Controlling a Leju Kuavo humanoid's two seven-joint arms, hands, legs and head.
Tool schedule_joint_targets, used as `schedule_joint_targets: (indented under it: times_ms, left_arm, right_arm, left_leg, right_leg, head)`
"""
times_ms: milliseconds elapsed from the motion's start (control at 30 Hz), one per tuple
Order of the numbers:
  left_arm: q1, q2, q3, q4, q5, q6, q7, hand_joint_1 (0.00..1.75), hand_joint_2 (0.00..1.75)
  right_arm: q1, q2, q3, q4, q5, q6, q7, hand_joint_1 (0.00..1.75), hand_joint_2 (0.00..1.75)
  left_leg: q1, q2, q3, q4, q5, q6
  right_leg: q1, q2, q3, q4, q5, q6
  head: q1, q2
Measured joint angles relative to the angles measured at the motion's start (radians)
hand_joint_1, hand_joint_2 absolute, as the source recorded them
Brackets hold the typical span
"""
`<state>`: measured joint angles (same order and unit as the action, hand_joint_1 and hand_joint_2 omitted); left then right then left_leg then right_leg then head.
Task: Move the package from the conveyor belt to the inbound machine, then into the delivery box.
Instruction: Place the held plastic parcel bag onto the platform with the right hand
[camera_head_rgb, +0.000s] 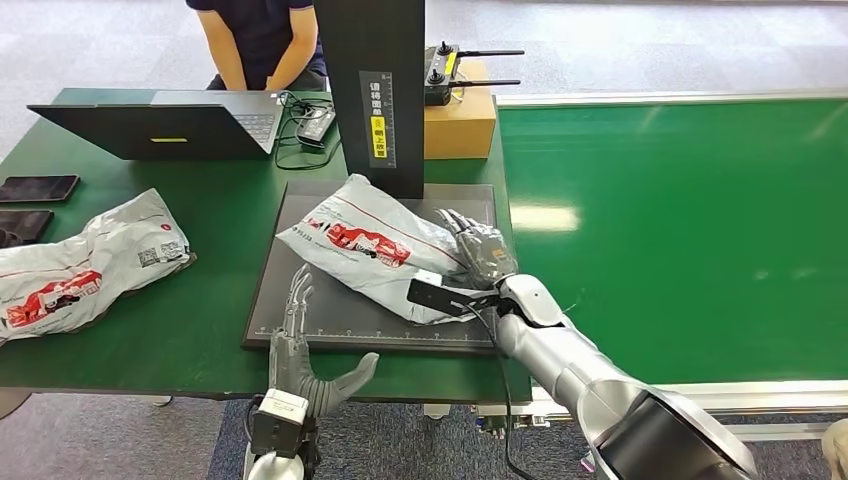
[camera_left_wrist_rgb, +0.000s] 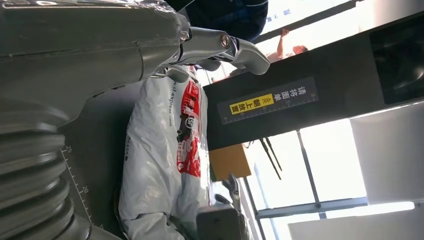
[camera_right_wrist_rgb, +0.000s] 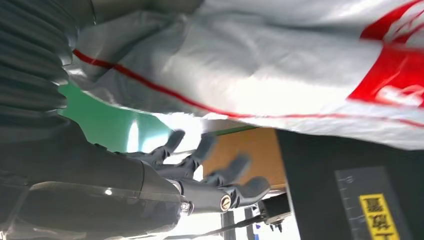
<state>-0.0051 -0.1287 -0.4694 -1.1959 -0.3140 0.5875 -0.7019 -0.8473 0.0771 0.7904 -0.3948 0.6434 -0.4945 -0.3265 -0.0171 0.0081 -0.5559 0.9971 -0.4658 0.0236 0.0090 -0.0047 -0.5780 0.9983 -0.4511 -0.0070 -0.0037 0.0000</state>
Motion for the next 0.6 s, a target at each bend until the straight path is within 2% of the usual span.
schedule_joint_targets:
  times_ms: [200, 333, 433, 600]
  left_arm:
    - [0.0, 0.0, 0.001, 0.002, 0.0, -0.002, 0.0, 0.0, 1.75]
    - [0.0, 0.001, 0.001, 0.008, -0.001, -0.001, 0.0, 0.0, 1.75]
    - [0.0, 0.004, 0.001, 0.01, -0.004, 0.001, 0.0, 0.0, 1.75]
    - [0.005, 0.011, 0.004, 0.011, -0.015, 0.012, 0.0, 0.0, 1.75]
  right_arm:
    - [0.013, -0.018, -0.039, -0.002, -0.036, -0.009, -0.049, 0.0, 1.75]
    - [0.06, -0.032, -0.097, -0.047, -0.161, -0.044, -0.194, 0.0, 1.75]
    - [0.143, -0.053, -0.161, -0.164, -0.283, -0.06, -0.293, 0.0, 1.75]
    - [0.364, -0.104, -0.247, -0.488, -0.432, -0.029, -0.344, 0.0, 1.75]
  left_leg:
    - [0.0, 0.0, 0.0, 0.0, 0.0, 0.0]
    - [0.0, 0.0, 0.0, 0.0, 0.0, 0.0]
    - [0.0, 0.0, 0.0, 0.0, 0.0, 0.0]
    - [0.0, -0.002, -0.001, 0.0, -0.001, 0.0]
  right_leg:
    - [0.0, 0.0, 0.0, 0.0, 0.0, 0.0]
    - [0.0, 0.0, 0.0, 0.0, 0.0, 0.0]
    - [0.0, 0.0, 0.0, 0.0, 0.0, 0.0]
    - [0.0, -0.002, 0.0, 0.0, -0.001, 0.0]
  head:
    - [0.0, 0.0]
    - [0.0, 0.0]
    - [0.0, 0.0]
    - [0.0, 0.0]
